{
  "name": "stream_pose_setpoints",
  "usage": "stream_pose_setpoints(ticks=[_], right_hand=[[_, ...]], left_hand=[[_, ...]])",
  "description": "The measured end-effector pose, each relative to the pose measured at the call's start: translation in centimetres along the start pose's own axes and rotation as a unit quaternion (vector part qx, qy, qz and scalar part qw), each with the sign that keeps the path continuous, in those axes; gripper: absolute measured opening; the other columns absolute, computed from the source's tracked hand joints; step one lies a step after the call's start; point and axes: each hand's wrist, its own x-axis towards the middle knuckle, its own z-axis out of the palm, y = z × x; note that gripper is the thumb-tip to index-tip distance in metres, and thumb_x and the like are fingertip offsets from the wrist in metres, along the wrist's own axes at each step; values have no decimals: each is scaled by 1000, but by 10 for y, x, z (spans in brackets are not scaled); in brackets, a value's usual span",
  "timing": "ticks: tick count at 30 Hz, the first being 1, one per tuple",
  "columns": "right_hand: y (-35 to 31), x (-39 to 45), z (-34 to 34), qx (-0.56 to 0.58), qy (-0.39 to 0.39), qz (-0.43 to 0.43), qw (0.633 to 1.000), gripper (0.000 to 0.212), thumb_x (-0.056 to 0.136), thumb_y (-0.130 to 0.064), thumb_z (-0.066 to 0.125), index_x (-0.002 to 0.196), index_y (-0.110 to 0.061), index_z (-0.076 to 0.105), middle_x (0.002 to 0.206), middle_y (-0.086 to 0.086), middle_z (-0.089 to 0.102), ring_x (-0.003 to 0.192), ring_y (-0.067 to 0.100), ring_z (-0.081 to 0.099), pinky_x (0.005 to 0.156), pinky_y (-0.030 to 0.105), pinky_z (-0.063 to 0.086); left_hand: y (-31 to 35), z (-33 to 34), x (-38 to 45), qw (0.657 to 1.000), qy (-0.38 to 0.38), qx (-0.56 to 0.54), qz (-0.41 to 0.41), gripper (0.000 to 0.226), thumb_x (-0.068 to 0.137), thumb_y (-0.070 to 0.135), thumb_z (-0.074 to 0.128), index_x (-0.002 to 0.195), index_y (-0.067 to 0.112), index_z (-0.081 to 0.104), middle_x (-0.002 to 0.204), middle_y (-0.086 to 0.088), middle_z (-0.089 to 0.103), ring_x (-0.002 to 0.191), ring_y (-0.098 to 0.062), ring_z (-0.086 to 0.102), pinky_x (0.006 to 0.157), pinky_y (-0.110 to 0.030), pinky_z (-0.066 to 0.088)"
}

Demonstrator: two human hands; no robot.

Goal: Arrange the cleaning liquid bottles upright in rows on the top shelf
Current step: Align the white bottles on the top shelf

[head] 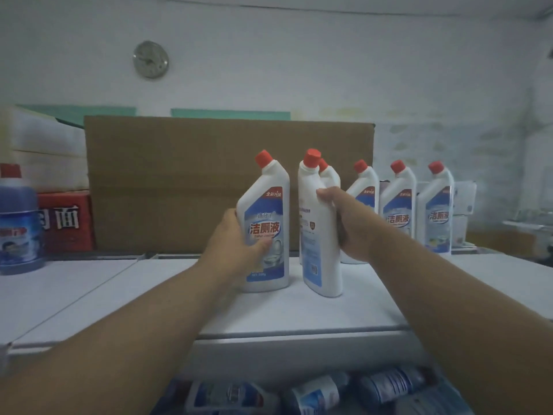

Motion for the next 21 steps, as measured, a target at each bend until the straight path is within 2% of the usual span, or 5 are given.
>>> stream_pose_setpoints(ticks=[4,6,11,16,21], right_hand=[[1,0,5,-64,42,-65,995,40,89,-52,64,114,-22,54,108,9,67,102,28,67,78,39,57],[0,-4,3,-86,77,-90,989,45,84,-53,70,113,-23,53,104,5,69,94,23,69,71,35,56],[4,-8,-15,-59,82,-125,987,51,77,-40,81,118,-20,58,101,3,75,91,23,74,87,52,58],[6,-14,-30,-78,113,-190,972,58,77,-40,82,125,-24,55,104,1,73,94,22,73,82,51,60],[-3,-24,-92,-59,133,-230,962,49,79,-36,82,118,-20,57,101,4,73,89,23,74,81,51,61]], left_hand=[[-2,1,-21,961,157,187,127,60,81,32,79,128,21,44,117,4,45,112,-19,46,100,-41,47],[3,0,-29,948,165,207,177,52,84,33,76,125,22,45,117,4,45,109,-17,44,99,-36,46],[25,11,-53,970,0,166,176,28,92,39,68,108,32,46,108,12,52,101,-12,53,87,-26,45],[45,50,-62,973,-152,168,51,47,86,52,68,120,38,39,111,17,50,104,-13,57,97,-37,51],[73,105,-60,962,-231,144,37,46,86,48,69,122,36,42,113,15,57,104,-12,59,96,-37,50]])
